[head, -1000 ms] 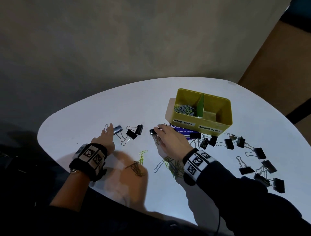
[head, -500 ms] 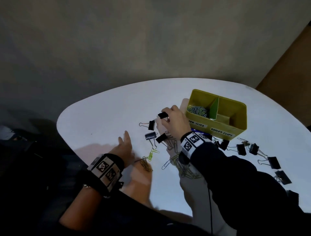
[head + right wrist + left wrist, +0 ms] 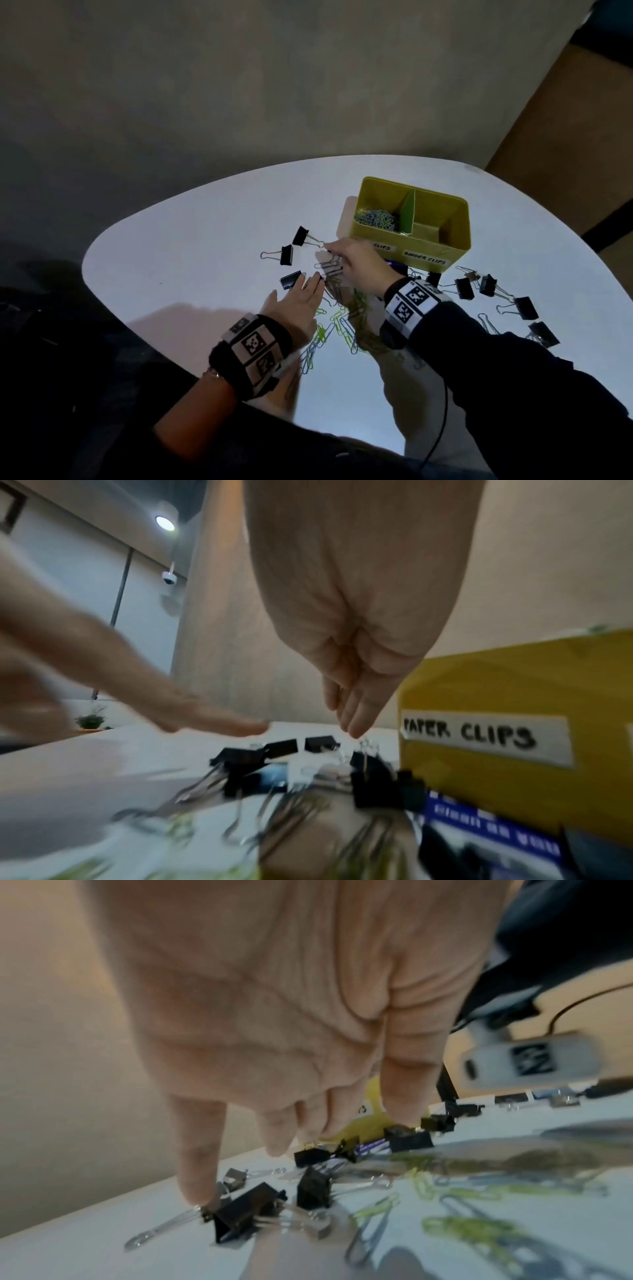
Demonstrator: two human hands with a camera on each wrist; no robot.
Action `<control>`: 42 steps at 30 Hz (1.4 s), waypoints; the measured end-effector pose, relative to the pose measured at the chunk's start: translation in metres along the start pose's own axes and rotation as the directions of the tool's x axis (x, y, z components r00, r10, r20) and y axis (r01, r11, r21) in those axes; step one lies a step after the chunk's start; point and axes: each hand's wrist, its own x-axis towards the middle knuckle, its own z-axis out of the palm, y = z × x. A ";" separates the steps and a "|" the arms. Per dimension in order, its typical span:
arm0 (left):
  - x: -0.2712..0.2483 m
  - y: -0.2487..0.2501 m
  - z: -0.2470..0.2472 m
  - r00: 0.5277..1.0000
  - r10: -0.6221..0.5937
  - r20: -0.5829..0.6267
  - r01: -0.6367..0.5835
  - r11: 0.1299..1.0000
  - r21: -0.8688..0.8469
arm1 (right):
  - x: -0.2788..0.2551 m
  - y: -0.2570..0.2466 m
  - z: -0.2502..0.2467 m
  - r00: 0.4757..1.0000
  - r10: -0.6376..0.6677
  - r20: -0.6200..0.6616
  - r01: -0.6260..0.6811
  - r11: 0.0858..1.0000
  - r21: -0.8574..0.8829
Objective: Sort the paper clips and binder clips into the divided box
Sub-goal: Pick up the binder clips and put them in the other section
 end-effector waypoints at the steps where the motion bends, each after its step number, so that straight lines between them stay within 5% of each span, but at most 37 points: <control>1: 0.006 -0.003 -0.002 0.999 -0.001 0.043 -0.001 0.999 0.046 | -0.008 -0.003 0.005 0.999 0.010 0.042 -0.012 0.999 0.045; 5: 0.023 -0.021 -0.001 0.990 -0.095 0.101 0.083 0.990 0.117 | -0.028 -0.004 0.022 0.991 0.090 0.103 -0.099 0.991 0.087; 9: 0.029 -0.045 -0.011 0.988 -0.146 0.041 0.145 0.989 0.023 | -0.041 0.012 0.024 0.996 0.082 -0.042 -0.078 0.993 0.088; 13: 0.036 -0.045 -0.018 0.994 -0.084 -0.074 0.093 0.988 0.123 | -0.042 0.030 0.019 0.978 0.078 -0.192 -0.119 0.970 -0.213; 20: 0.053 -0.016 -0.018 0.992 0.090 0.092 -0.105 0.979 0.177 | -0.027 0.037 0.013 0.988 0.108 -0.111 -0.134 0.956 -0.260; 23: 0.042 -0.017 -0.018 0.975 0.189 0.116 -0.198 0.978 0.069 | -0.028 0.037 0.012 0.987 0.066 -0.147 -0.106 0.953 -0.284; 29: -0.003 -0.020 -0.016 0.990 0.063 -0.130 -0.048 0.992 0.116 | -0.056 0.031 0.029 0.989 -0.139 0.052 0.148 0.895 -0.421; 32: -0.018 -0.016 -0.003 0.997 0.047 -0.066 -0.035 0.983 0.180 | -0.073 0.036 0.029 0.978 -0.158 0.136 0.198 0.906 -0.373; 34: -0.017 -0.013 0.004 1.000 0.021 -0.005 -0.020 0.992 0.122 | -0.089 0.040 0.020 0.990 -0.123 0.074 0.141 0.937 -0.319; 37: -0.014 -0.003 0.018 0.999 0.002 -0.050 0.001 0.998 0.061 | -0.122 0.053 0.001 0.987 0.145 -0.062 -0.154 0.975 -0.163; 40: -0.007 0.008 0.026 0.984 -0.024 -0.178 0.027 1.000 0.014 | -0.151 0.069 -0.009 0.910 0.406 0.088 -0.390 0.907 -0.159; 42: 0.002 0.016 0.021 0.992 -0.046 -0.121 0.038 0.997 -0.063 | -0.163 0.072 -0.003 0.880 0.451 0.148 -0.442 0.892 -0.092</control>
